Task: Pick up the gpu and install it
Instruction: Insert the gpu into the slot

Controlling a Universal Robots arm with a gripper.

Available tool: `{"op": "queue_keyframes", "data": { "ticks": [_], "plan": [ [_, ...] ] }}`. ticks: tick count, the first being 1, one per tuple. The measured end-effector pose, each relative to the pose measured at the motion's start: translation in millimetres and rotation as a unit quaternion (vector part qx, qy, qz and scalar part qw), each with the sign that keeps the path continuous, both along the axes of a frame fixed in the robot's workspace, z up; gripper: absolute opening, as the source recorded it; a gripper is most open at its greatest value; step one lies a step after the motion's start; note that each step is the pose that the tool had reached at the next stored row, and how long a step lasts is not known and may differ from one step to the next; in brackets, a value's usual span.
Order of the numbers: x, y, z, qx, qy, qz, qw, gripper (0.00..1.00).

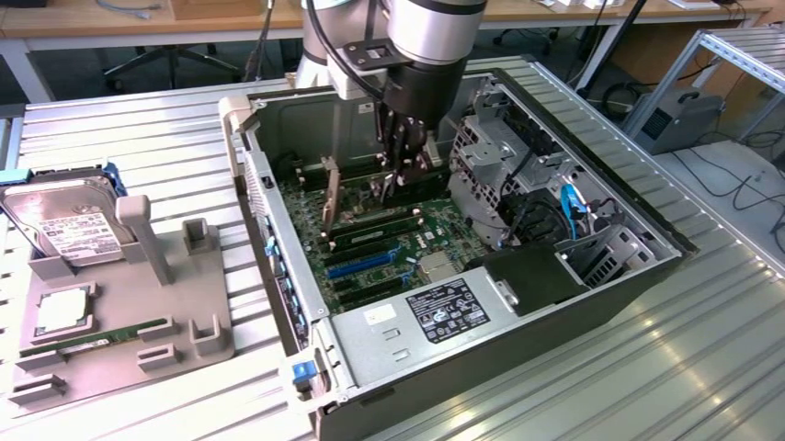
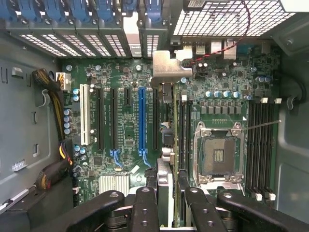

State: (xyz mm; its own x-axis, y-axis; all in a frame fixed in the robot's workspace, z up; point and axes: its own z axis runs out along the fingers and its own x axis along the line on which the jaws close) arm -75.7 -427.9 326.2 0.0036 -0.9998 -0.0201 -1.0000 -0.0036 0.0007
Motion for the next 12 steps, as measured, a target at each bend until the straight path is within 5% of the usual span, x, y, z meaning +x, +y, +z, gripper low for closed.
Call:
{"op": "queue_keyframes", "data": {
  "ticks": [6,12],
  "plan": [
    [-0.5,-0.2,-0.9,0.0,0.0001,-0.007,1.0,0.27],
    [-0.5,-0.2,-2.0,-0.0001,0.0001,-0.057,0.9984,0.27]
  ]
}}
